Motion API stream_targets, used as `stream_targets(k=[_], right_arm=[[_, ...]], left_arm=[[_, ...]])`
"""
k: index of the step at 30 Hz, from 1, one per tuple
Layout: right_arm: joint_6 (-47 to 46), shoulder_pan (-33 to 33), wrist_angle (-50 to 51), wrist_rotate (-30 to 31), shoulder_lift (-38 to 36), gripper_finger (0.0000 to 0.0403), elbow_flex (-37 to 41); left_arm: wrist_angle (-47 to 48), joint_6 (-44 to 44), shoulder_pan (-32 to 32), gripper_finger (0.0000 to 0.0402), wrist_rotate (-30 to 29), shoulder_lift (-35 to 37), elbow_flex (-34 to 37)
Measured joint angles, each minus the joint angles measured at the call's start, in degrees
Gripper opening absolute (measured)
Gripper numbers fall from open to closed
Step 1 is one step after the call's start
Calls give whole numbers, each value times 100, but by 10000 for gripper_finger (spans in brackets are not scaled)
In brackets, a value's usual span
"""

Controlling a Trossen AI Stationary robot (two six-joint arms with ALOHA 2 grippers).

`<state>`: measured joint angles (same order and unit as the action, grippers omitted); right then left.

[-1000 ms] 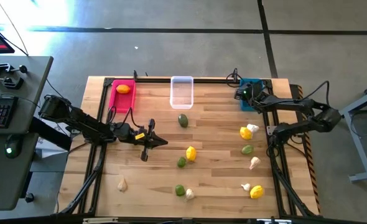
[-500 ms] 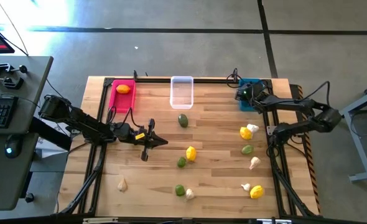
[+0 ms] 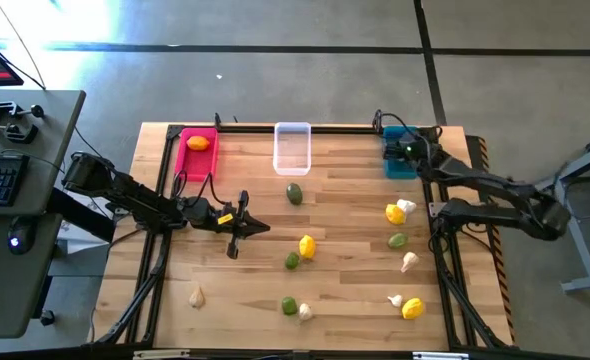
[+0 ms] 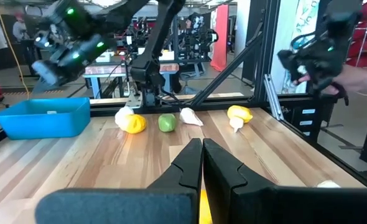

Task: Sort produce into baskets
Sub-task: Put the lime into the white bin

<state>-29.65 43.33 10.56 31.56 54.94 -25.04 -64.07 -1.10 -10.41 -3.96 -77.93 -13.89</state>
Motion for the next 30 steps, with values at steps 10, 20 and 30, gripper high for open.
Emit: stream_targets(k=[10,20,30], right_arm=[[597,-1880,252,-678,-941,15,0],[307,-4391,254,-904,-922,2,0],[-656,-6410,276,-2152,-862,0,0]], left_arm=[[47,-64,0,1,-169,0,0],[127,-8,0,0,-165,-2,0],[166,52,0,0,-162,0,0]])
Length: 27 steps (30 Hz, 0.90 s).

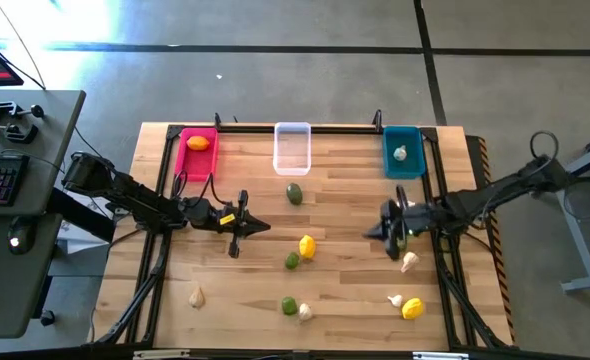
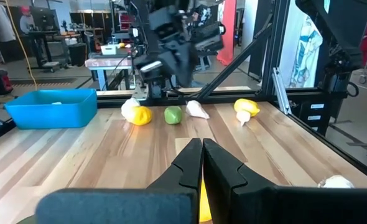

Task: Sort produce into baskets
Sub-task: Put the lime into the white bin

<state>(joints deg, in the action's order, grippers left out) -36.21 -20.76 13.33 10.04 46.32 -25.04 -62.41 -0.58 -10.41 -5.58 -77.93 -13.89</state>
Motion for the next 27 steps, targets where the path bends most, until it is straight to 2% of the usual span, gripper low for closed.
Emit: stream_targets(k=[2,7,13,16,20,23,27], right_arm=[[-285,-315,110,53,63,0,-12],[-985,-895,1323,468,433,0,-551],[-1162,-1224,2957,584,1186,1,-1639],[-1399,-1267,3870,496,1652,14,-2092],[-1438,-1262,4673,121,2229,67,-2414],[-1415,-1262,4769,-134,2656,125,-2423],[-901,-1261,4772,-211,3241,209,-2428]], left_arm=[[4,37,0,0,0,0,0],[9,37,0,0,2,0,0],[9,46,0,0,2,0,0],[7,46,0,0,2,0,0],[7,46,0,0,2,0,0],[7,44,0,0,3,0,-1],[7,44,0,0,4,0,-1]])
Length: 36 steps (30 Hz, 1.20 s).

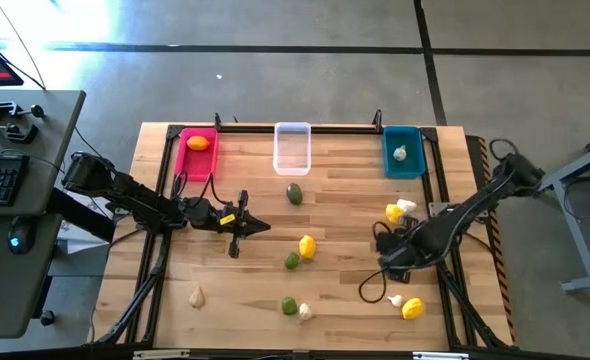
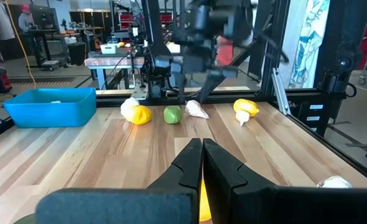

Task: Sort produce into baskets
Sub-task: Put the lime into the white bin

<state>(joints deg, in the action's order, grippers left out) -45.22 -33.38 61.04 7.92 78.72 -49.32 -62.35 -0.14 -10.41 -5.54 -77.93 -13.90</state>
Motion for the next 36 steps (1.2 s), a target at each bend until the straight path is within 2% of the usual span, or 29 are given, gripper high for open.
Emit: stream_targets(k=[3,6,14,22,26,33,36], right_arm=[[515,80,4,59,388,257,0],[977,222,40,63,705,281,0],[2121,694,226,-112,1289,286,0],[2572,1135,120,-369,1623,281,0],[2571,1255,54,-489,1623,239,0],[2456,1313,305,-756,1622,92,0],[2454,1313,305,-756,1623,51,-3]], left_arm=[[0,0,0,0,0,0,1],[1,9,-1,0,0,0,0],[11,9,0,0,-2,0,1],[75,11,0,0,-2,0,1],[94,11,0,0,-2,0,1],[136,7,0,0,-2,0,1],[138,7,0,0,-2,0,1]])
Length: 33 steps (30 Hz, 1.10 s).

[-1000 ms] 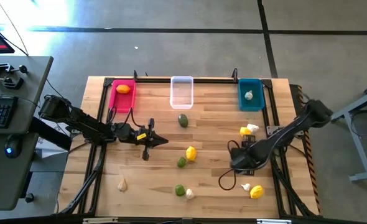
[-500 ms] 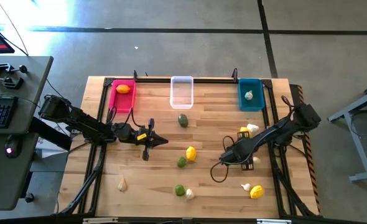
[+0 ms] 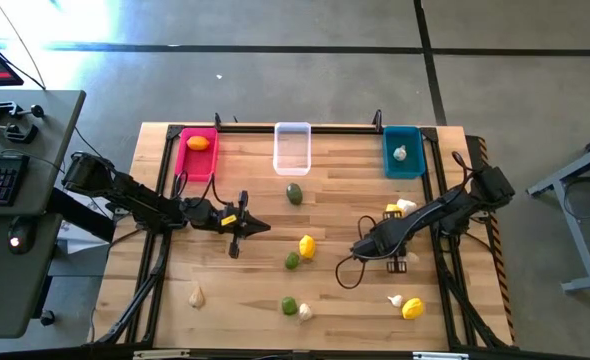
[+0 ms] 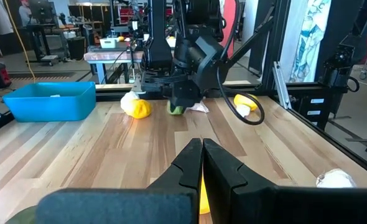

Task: Sort produce into baskets
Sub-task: Put the lime into the white bin

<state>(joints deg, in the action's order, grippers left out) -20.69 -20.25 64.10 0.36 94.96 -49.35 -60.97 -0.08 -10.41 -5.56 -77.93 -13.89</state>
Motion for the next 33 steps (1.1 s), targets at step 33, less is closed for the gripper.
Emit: stream_targets(k=[33], right_arm=[[1668,2758,-10344,2365,227,47,733]], left_arm=[[104,-197,0,0,-13,0,-2]])
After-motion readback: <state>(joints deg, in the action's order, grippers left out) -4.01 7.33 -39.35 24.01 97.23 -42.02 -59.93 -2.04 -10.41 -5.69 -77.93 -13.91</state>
